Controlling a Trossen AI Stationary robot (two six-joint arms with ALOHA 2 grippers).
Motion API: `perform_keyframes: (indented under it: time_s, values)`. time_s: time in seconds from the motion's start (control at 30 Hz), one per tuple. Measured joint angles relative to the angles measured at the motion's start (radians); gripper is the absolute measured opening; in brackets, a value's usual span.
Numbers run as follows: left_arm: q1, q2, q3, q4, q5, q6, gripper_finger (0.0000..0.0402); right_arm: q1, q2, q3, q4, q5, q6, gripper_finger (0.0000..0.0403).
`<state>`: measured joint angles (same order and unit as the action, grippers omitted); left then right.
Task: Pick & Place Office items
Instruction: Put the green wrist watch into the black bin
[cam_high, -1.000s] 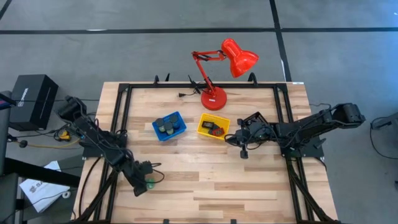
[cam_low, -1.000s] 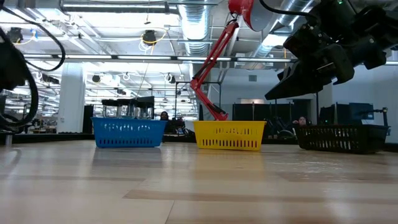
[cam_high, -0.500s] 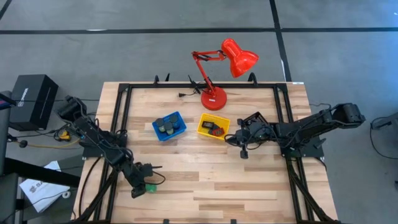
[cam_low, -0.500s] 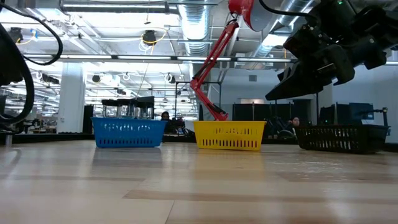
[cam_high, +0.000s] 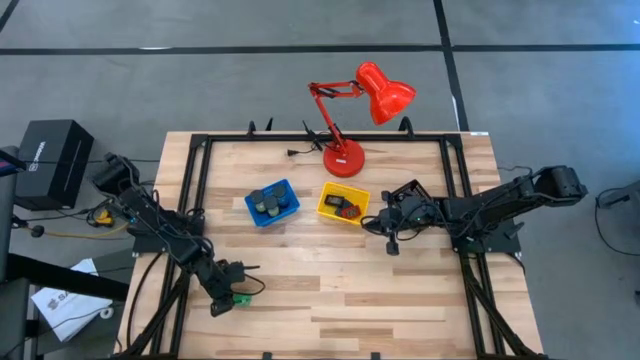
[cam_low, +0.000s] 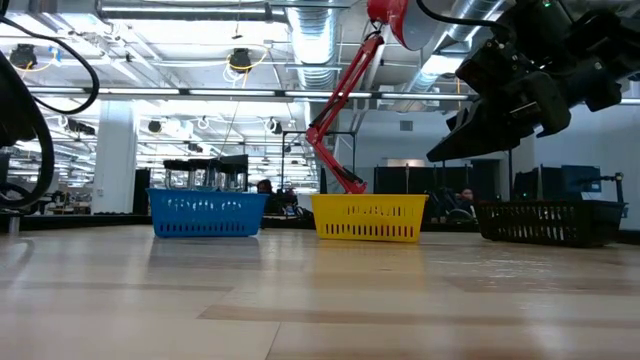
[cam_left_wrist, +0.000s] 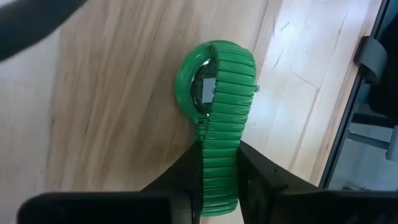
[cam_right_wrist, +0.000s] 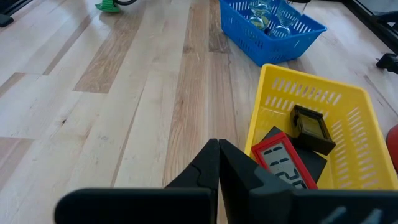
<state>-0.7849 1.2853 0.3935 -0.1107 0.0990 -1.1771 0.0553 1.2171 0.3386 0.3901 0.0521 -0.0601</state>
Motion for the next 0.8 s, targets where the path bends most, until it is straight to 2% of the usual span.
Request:
perform_keyframes:
  time_s: [0.17, 0.33, 0.5, 0.67, 0.8]
  values:
    - [0.0, -0.025, -0.003, -0.006, -0.031, 0.013, 0.007, 0.0, 0.0, 0.0, 0.0, 0.0, 0.0, 0.0]
    - [0.0, -0.081, -0.003, 0.002, -0.072, 0.1, 0.0059, 0.0, 0.0, 0.0, 0.001, 0.0, 0.0, 0.0]
    - [0.0, -0.14, -0.003, 0.005, -0.176, 0.108, 0.0064, 0.0, 0.0, 0.0, 0.001, 0.0, 0.0, 0.0]
    - [0.0, -0.176, -0.003, 0.006, -0.257, 0.198, 0.006, 0.0, 0.0, 0.0, 0.0, 0.0, 0.0, 0.0]
    - [0.0, -0.192, -0.003, 0.023, -0.4, 0.211, 0.0063, 0.0, 0.0, 0.0, 0.001, 0.0, 0.0, 0.0]
